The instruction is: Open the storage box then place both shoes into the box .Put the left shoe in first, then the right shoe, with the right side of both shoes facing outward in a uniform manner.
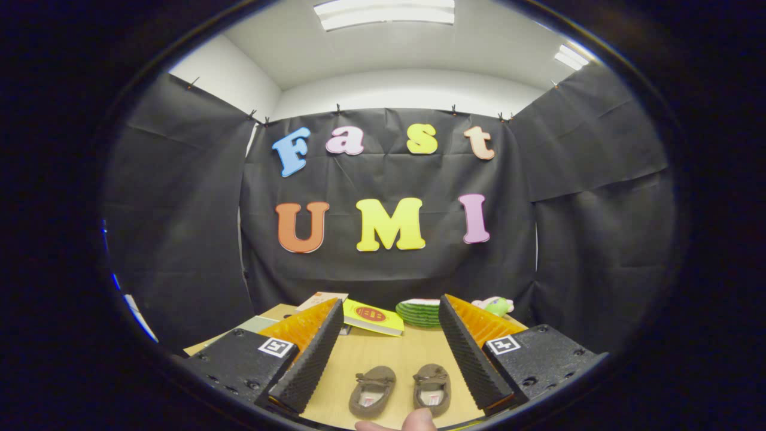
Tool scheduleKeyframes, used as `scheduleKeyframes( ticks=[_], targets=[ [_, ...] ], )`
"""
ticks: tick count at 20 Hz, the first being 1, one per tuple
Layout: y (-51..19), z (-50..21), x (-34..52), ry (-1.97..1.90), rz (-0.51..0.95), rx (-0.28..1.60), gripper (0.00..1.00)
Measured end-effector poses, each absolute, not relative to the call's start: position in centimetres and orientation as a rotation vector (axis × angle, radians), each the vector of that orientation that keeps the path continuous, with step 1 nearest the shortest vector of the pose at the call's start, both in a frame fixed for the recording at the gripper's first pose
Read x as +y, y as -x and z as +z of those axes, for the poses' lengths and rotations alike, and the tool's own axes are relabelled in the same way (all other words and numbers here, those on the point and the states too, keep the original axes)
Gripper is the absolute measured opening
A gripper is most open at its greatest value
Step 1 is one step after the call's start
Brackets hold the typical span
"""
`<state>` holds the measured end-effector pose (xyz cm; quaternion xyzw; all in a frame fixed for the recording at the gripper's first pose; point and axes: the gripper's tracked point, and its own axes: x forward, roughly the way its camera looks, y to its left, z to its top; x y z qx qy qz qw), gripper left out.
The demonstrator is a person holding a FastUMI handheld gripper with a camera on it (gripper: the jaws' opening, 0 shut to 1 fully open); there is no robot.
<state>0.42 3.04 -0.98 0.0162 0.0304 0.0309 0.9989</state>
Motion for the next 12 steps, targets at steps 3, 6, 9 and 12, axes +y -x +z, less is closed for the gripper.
scheduleKeyframes(
  ticks=[3, 6, 9, 12],
  targets=[
    [-0.5, -1.7, 3.2, -0.037, 0.072, 0.090, 1.00],
    [-0.6, -1.8, 3.8, -0.048, 0.093, 0.106, 1.00],
    [-0.8, -1.8, 4.4, -0.051, 0.114, 0.113, 1.00],
    [-1.0, -1.9, 4.8, -0.054, 0.119, 0.111, 1.00]
  ],
)
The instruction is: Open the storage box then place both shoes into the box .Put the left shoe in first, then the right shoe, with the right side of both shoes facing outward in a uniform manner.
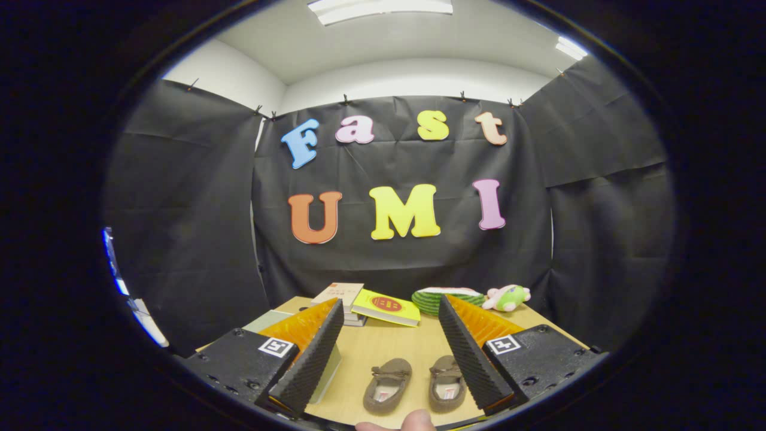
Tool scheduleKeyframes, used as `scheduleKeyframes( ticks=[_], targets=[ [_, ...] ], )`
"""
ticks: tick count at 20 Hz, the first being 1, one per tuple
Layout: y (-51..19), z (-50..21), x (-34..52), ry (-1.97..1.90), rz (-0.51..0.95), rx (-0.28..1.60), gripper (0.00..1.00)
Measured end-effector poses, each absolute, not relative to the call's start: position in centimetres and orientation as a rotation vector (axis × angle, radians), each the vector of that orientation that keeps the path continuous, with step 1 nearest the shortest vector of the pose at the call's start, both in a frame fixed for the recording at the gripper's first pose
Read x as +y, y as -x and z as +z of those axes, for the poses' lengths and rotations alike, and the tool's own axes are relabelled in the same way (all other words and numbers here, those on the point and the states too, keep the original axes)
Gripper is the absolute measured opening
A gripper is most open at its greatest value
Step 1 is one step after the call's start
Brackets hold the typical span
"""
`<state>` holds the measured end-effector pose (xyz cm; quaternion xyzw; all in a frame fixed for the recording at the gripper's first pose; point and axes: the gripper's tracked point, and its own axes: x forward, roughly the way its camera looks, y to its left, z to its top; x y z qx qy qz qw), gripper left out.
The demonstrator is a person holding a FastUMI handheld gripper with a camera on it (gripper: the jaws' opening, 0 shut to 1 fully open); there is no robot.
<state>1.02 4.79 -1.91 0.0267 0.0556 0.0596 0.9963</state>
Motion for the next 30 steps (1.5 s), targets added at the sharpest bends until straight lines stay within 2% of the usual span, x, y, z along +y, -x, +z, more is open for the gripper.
scheduleKeyframes(
  ticks=[7, 12, 20, 24, 30],
  targets=[
    [-1.7, -3.1, 6.7, -0.074, 0.188, 0.166, 1.00],
    [-2.5, -4.5, 8.9, -0.142, 0.314, 0.211, 1.00],
    [-3.7, -12.1, 14.7, -0.355, 0.604, 0.512, 1.00],
    [-4.2, -16.6, 16.7, -0.439, 0.696, 0.662, 1.00],
    [-6.8, -22.8, 18.0, -0.563, 0.710, 0.815, 0.99]
  ],
)
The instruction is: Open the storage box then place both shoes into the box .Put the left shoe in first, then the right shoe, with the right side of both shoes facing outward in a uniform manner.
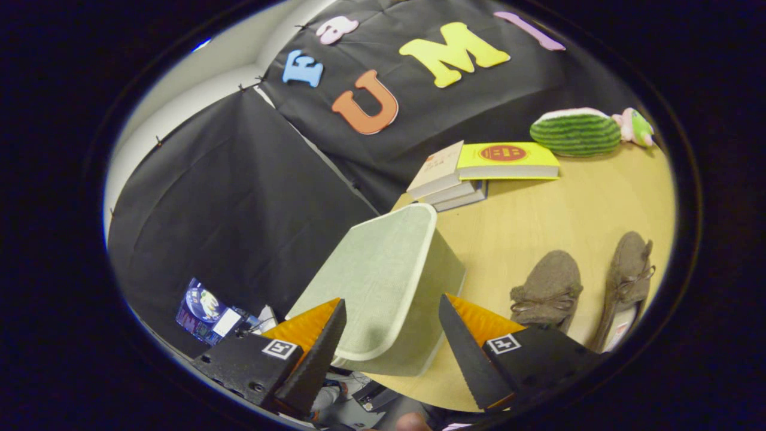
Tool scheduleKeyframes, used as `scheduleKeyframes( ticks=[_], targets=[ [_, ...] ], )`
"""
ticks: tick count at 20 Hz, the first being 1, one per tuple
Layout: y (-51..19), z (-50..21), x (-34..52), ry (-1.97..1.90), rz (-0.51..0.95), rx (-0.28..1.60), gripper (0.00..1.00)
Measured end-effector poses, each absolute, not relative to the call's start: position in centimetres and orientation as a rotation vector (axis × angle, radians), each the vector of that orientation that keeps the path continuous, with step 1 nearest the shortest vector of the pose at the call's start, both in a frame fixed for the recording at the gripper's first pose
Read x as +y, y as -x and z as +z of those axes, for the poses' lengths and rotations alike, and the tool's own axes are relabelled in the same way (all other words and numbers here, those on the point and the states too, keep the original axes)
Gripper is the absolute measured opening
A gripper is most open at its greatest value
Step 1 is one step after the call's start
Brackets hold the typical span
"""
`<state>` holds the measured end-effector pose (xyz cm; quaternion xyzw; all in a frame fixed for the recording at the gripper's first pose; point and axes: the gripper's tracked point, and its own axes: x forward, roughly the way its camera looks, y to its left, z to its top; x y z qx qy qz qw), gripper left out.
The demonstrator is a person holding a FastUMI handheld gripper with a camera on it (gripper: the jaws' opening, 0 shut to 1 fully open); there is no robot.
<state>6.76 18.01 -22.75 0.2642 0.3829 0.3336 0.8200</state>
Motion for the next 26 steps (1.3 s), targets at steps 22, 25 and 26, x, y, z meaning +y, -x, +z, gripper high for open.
scheduleKeyframes(
  ticks=[22, 25, 26],
  targets=[
    [-6.2, -11.4, 23.6, -0.915, 0.881, 0.776, 0.06],
    [-5.4, -8.6, 27.3, -0.858, 0.899, 0.780, 0.06],
    [-5.4, -7.8, 28.7, -0.834, 0.901, 0.786, 0.06]
  ],
)
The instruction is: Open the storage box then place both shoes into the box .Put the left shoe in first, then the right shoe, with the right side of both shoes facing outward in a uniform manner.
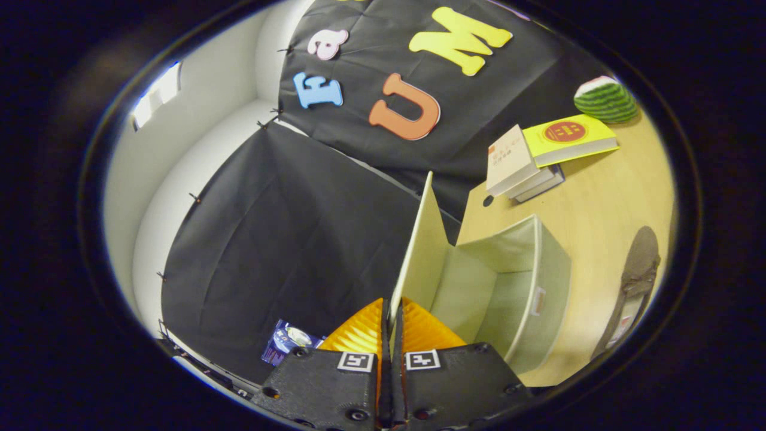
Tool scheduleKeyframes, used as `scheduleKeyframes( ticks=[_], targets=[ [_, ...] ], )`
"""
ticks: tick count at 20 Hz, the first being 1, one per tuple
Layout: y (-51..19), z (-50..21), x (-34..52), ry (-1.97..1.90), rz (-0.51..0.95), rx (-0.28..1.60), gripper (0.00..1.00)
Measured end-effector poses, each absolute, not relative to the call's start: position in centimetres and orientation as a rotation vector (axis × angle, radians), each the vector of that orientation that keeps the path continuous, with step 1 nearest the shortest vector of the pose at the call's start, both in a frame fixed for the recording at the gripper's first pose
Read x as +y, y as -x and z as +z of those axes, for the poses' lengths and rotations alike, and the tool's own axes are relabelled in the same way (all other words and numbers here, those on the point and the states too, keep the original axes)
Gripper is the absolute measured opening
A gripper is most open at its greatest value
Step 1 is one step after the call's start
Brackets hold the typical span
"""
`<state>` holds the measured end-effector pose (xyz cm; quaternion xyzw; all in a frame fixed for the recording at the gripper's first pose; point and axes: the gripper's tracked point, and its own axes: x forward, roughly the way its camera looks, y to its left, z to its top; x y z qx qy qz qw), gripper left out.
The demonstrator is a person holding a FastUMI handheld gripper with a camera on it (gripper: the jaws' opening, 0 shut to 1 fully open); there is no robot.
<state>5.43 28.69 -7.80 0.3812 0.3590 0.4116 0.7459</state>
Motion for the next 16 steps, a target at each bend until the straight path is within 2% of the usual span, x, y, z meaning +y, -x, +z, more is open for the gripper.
scheduleKeyframes(
  ticks=[6, 10, 12, 15, 16],
  targets=[
    [-4.5, -6.8, 37.4, -0.720, 0.922, 0.851, 0.08],
    [-2.9, -4.5, 41.1, -0.642, 0.997, 0.805, 0.22],
    [-3.2, -3.4, 41.5, -0.571, 0.988, 0.729, 0.48],
    [-3.0, -2.4, 40.3, -0.452, 0.958, 0.627, 0.81],
    [-3.2, -2.4, 39.7, -0.413, 0.936, 0.599, 0.84]
  ],
)
